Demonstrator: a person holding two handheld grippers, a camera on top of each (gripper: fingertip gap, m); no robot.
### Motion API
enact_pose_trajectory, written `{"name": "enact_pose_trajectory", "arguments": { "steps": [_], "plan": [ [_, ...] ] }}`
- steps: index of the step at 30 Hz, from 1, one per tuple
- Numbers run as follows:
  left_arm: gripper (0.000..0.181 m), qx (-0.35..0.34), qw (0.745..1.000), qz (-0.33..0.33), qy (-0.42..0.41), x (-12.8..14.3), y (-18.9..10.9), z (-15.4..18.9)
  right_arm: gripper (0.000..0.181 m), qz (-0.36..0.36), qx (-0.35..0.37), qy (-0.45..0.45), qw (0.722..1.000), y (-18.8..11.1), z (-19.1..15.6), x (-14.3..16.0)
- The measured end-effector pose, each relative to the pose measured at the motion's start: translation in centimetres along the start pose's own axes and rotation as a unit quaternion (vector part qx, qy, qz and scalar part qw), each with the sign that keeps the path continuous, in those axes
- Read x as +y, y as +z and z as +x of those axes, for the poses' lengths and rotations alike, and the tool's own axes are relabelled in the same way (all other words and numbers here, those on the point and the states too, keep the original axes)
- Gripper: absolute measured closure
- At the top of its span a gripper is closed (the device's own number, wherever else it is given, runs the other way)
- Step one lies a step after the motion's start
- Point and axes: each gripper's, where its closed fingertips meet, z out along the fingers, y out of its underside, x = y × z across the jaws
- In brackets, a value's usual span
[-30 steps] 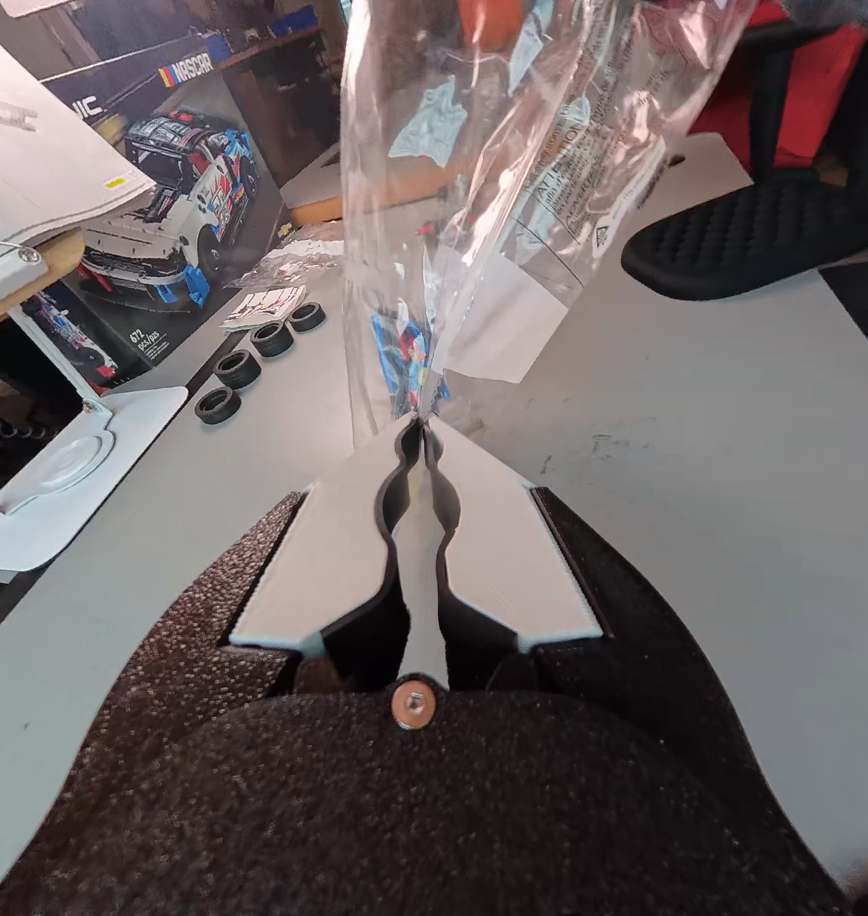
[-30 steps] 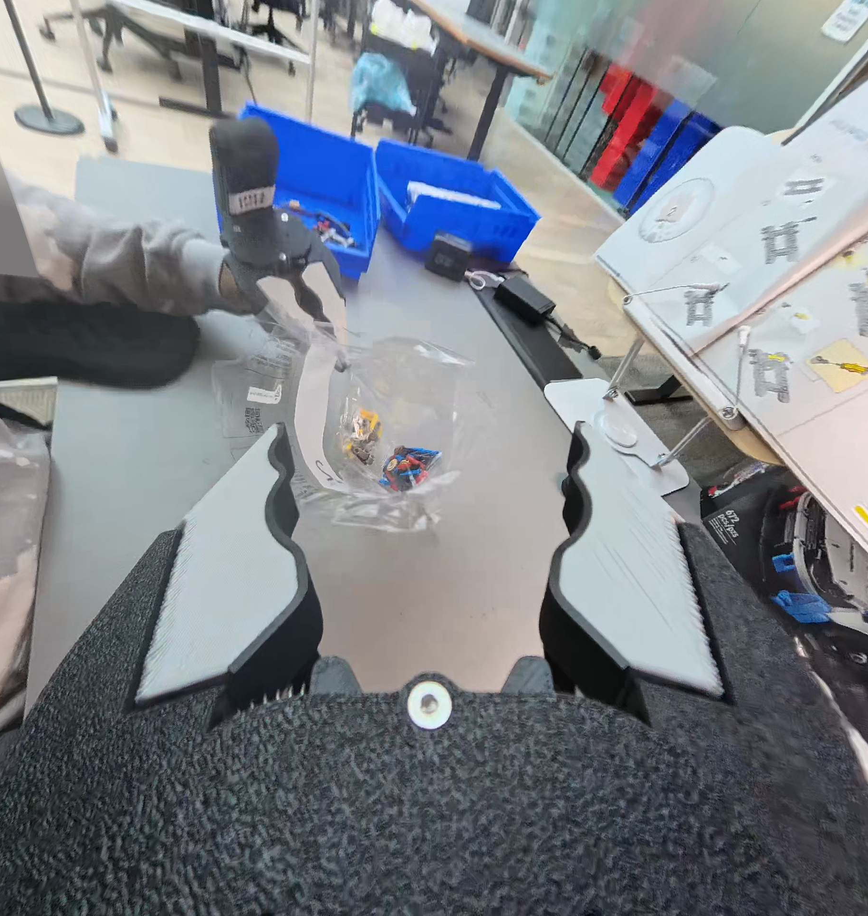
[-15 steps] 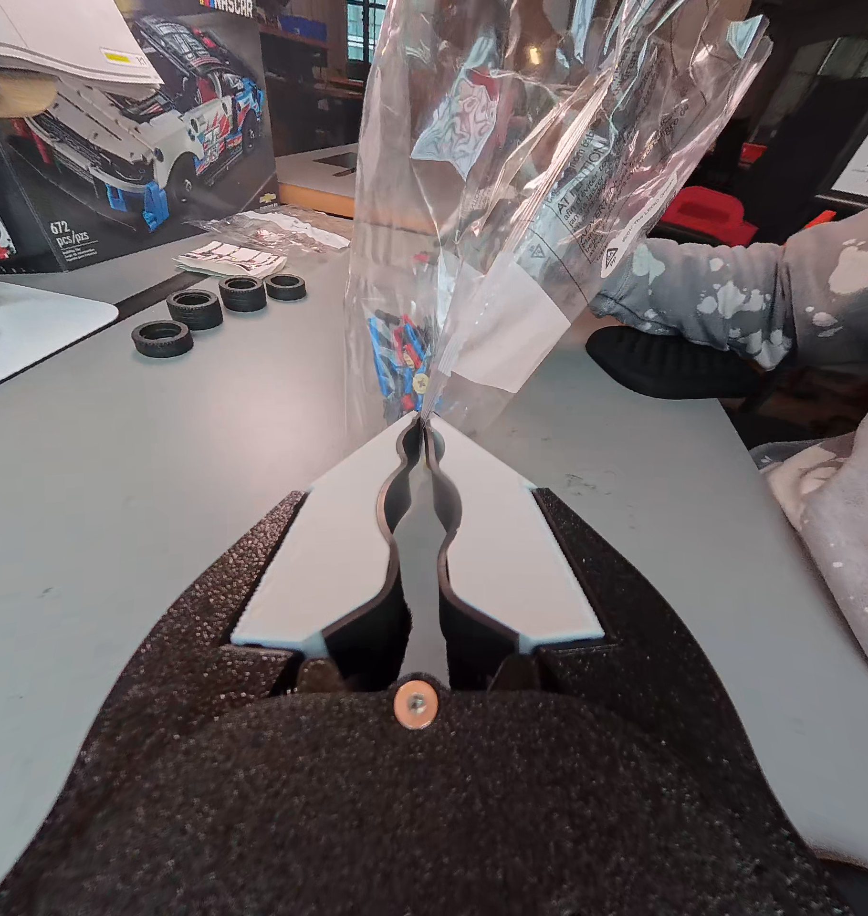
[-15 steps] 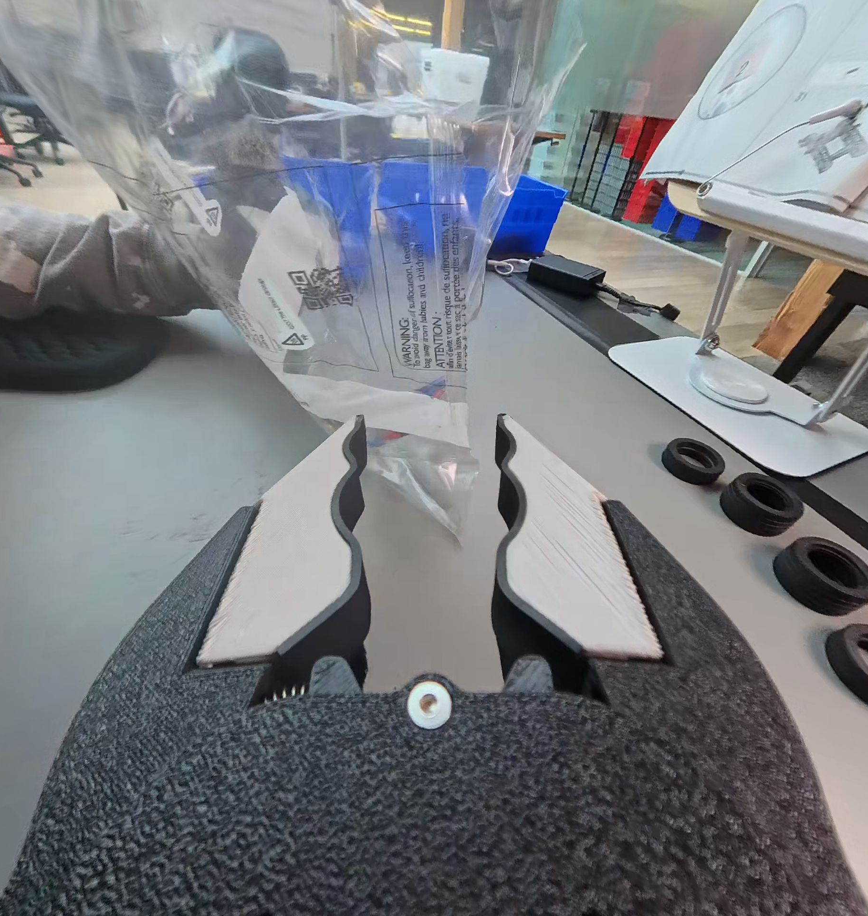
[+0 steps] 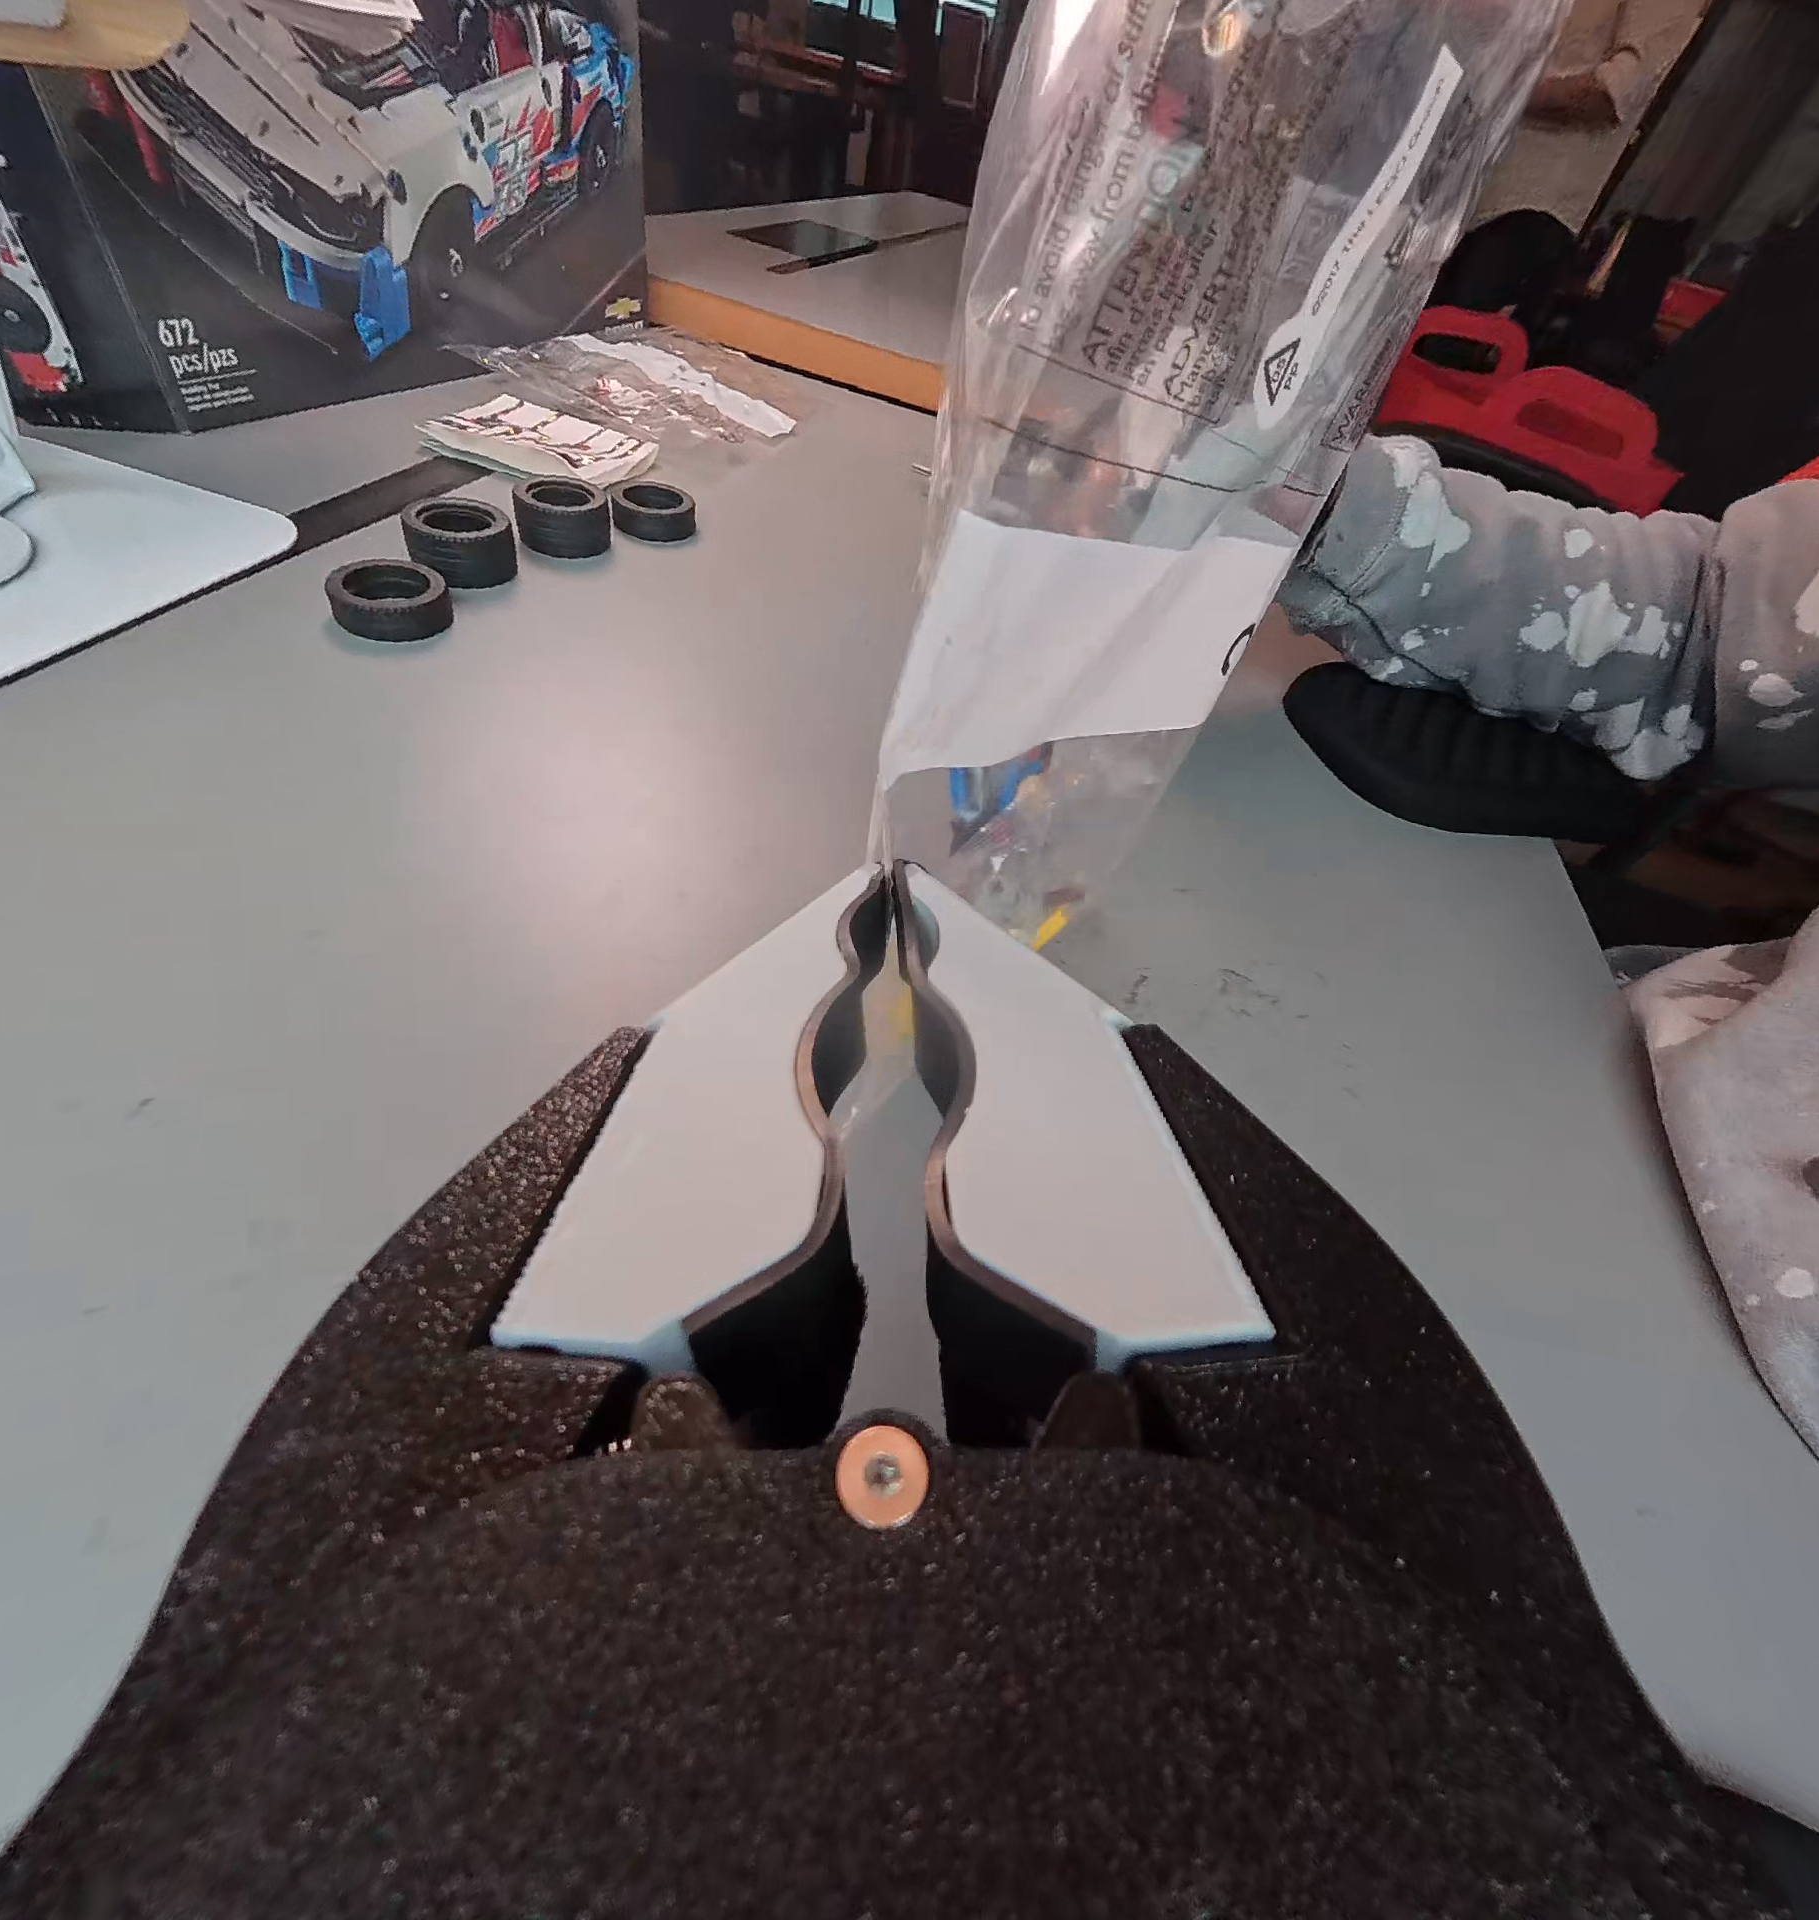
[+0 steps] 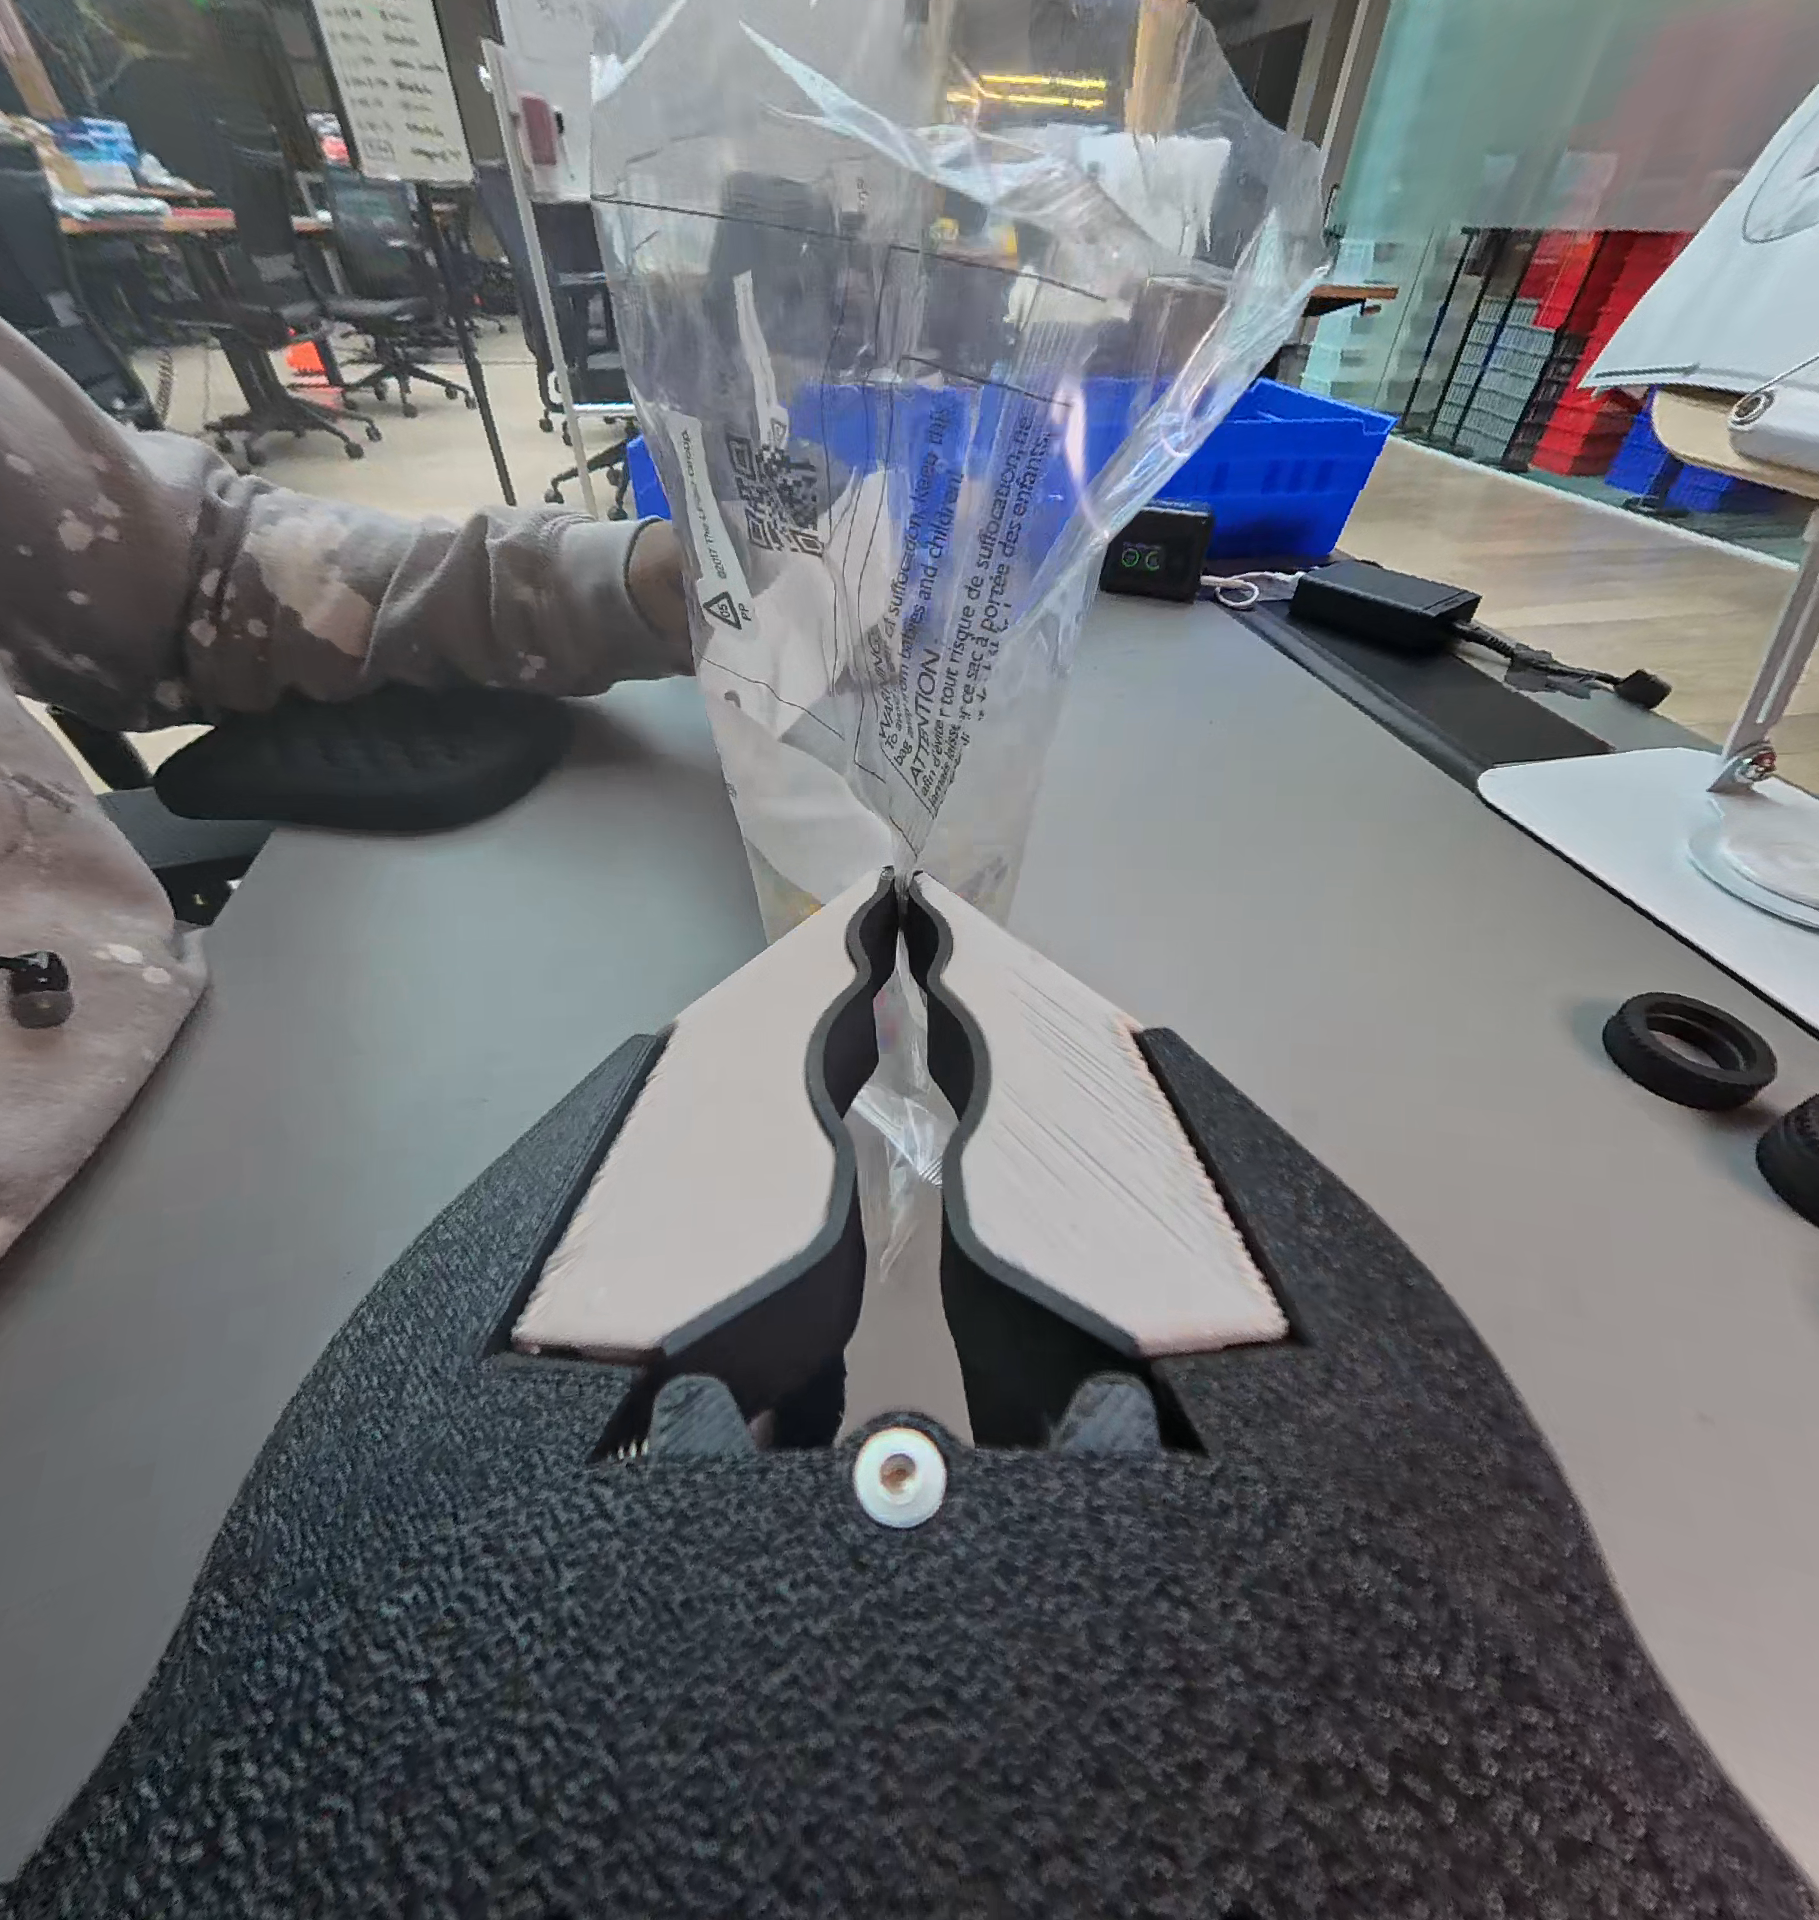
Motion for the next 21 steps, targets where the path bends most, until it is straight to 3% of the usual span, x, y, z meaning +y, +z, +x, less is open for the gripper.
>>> {"name": "enact_pose_trajectory", "arguments": {
  "steps": [3, 5, 7, 9, 10, 13, 15, 17, 19, 21],
  "plan": [
    [0.181, 0.014, 1.000, -0.006, 0.024, 0.3, 0.1, 0.9, 0.176, -0.013, 0.007, -0.010, 1.000, 0.0, -0.1, 0.1],
    [0.181, 0.015, 0.999, -0.010, 0.029, 0.5, -0.1, 1.2, 0.152, -0.038, 0.012, -0.009, 0.999, -0.7, 0.0, 0.3],
    [0.181, 0.011, 1.000, -0.013, 0.025, 0.6, -0.4, 1.1, 0.132, -0.076, 0.057, -0.007, 0.995, -3.2, 1.7, 0.2],
    [0.181, 0.008, 1.000, -0.014, 0.024, 0.7, -0.7, 1.1, 0.127, -0.117, 0.171, -0.013, 0.978, -8.1, 5.7, 0.1],
    [0.181, 0.007, 1.000, -0.016, 0.026, 0.8, -0.8, 1.1, 0.127, -0.158, 0.249, -0.018, 0.955, -11.7, 8.3, 0.9],
    [0.181, 0.011, 0.999, -0.018, 0.029, 0.9, -0.9, 1.2, 0.130, -0.271, 0.439, 0.031, 0.856, -24.3, 14.1, 5.0],
    [0.181, 0.011, 0.999, -0.021, 0.032, 1.0, -0.8, 1.2, 0.132, -0.294, 0.501, 0.114, 0.806, -30.7, 15.4, 8.2],
    [0.181, 0.013, 0.999, -0.023, 0.036, 1.1, -0.8, 1.3, 0.133, -0.294, 0.499, 0.190, 0.792, -32.6, 15.2, 11.1],
    [0.181, 0.015, 0.999, -0.025, 0.039, 1.1, -0.7, 1.5, 0.133, -0.311, 0.489, 0.212, 0.787, -32.5, 15.1, 13.4],
    [0.181, 0.015, 0.999, -0.026, 0.041, 1.1, -0.7, 1.5, 0.147, -0.298, 0.487, 0.225, 0.789, -31.7, 15.4, 13.6]
  ]
}}
